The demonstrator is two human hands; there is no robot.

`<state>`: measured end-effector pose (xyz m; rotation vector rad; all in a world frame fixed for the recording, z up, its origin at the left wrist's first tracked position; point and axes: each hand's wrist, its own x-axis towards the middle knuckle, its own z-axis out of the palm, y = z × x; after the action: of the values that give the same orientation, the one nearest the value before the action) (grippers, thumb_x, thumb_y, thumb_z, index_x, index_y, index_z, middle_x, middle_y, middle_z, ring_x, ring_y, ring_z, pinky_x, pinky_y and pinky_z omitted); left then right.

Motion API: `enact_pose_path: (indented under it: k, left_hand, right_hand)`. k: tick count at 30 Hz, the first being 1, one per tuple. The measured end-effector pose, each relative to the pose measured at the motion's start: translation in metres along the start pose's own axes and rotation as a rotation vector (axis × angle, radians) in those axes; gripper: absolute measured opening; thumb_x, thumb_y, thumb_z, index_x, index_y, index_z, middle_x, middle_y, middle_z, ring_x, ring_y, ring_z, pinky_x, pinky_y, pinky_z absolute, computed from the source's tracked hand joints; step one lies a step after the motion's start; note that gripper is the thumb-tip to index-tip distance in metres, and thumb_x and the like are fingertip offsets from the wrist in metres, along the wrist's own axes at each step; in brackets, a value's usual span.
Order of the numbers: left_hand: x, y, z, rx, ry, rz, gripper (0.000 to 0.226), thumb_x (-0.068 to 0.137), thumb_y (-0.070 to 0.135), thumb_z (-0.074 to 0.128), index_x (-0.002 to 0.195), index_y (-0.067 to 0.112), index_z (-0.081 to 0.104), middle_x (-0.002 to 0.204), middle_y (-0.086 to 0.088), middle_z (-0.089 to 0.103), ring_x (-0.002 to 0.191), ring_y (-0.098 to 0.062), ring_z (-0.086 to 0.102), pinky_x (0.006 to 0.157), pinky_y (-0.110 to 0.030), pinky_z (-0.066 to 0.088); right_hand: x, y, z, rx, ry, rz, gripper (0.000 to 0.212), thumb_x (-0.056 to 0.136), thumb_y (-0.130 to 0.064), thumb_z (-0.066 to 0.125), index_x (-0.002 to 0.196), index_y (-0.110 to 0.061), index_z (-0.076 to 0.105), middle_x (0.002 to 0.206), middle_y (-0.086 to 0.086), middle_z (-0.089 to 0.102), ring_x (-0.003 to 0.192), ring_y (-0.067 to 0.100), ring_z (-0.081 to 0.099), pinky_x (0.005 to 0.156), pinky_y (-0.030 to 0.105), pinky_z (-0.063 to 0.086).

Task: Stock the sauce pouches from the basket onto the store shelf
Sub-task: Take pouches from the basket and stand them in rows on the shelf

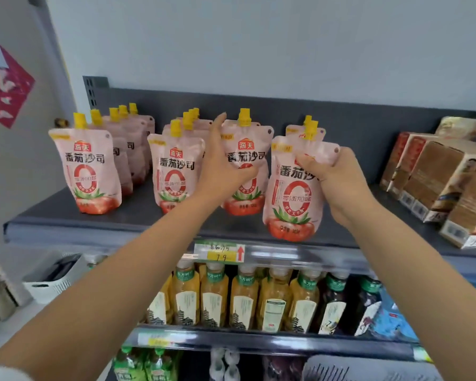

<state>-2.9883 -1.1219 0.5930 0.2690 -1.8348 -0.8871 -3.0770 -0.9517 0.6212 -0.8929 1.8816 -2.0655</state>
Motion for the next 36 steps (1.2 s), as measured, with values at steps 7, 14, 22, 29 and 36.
enact_pose_path:
  k: [7, 14, 22, 29, 36]
  left_hand:
    - [0.016, -0.041, 0.023, 0.033, 0.01, 0.011, 0.095, 0.067, 0.023, 0.083, 0.141, 0.028, 0.023, 0.127, 0.021, 0.029, 0.115, 0.008, 0.031, 0.083, 0.009, 0.026]
    - [0.034, -0.062, 0.031, 0.078, -0.052, 0.04, 0.092, 0.071, 0.023, 0.081, 0.143, 0.017, 0.024, 0.141, 0.003, 0.032, 0.126, -0.004, 0.033, 0.101, -0.009, 0.031]
    - [0.031, -0.074, 0.03, 0.054, -0.159, 0.084, 0.1, 0.069, 0.018, 0.081, 0.144, 0.023, 0.015, 0.138, 0.007, 0.03, 0.127, -0.008, 0.036, 0.105, -0.03, 0.039]
    - [0.019, -0.065, 0.024, 0.197, -0.179, 0.025, 0.112, 0.068, 0.039, 0.08, 0.147, 0.03, 0.001, 0.143, 0.0, 0.016, 0.132, -0.01, 0.016, 0.106, -0.03, 0.02]
    - [-0.011, -0.054, 0.005, 0.184, -0.235, -0.004, 0.105, 0.068, 0.028, 0.079, 0.144, 0.033, 0.007, 0.145, 0.007, 0.02, 0.136, -0.016, 0.025, 0.105, -0.02, 0.034]
  right_hand:
    - [0.027, 0.019, -0.001, 0.008, 0.053, 0.015, 0.041, 0.083, -0.019, 0.072, 0.114, -0.011, 0.045, 0.11, 0.007, 0.068, 0.088, 0.02, 0.071, 0.073, 0.04, 0.059]
    - [0.041, 0.032, 0.0, -0.022, 0.061, -0.068, 0.042, 0.082, -0.022, 0.074, 0.112, -0.011, 0.048, 0.111, 0.007, 0.067, 0.093, 0.02, 0.07, 0.077, 0.042, 0.059]
    - [0.046, 0.05, 0.011, -0.018, 0.046, -0.084, 0.036, 0.081, -0.023, 0.074, 0.107, -0.024, 0.049, 0.112, 0.0, 0.068, 0.095, 0.016, 0.07, 0.075, 0.036, 0.06]
    - [0.045, 0.058, 0.009, -0.014, -0.047, -0.024, 0.046, 0.085, -0.026, 0.069, 0.124, -0.025, 0.045, 0.117, -0.006, 0.067, 0.096, 0.011, 0.069, 0.073, 0.03, 0.06]
    - [0.047, 0.068, 0.011, 0.071, -0.053, -0.031, 0.044, 0.084, -0.03, 0.07, 0.122, -0.025, 0.05, 0.107, -0.009, 0.07, 0.088, 0.008, 0.071, 0.062, 0.023, 0.058]
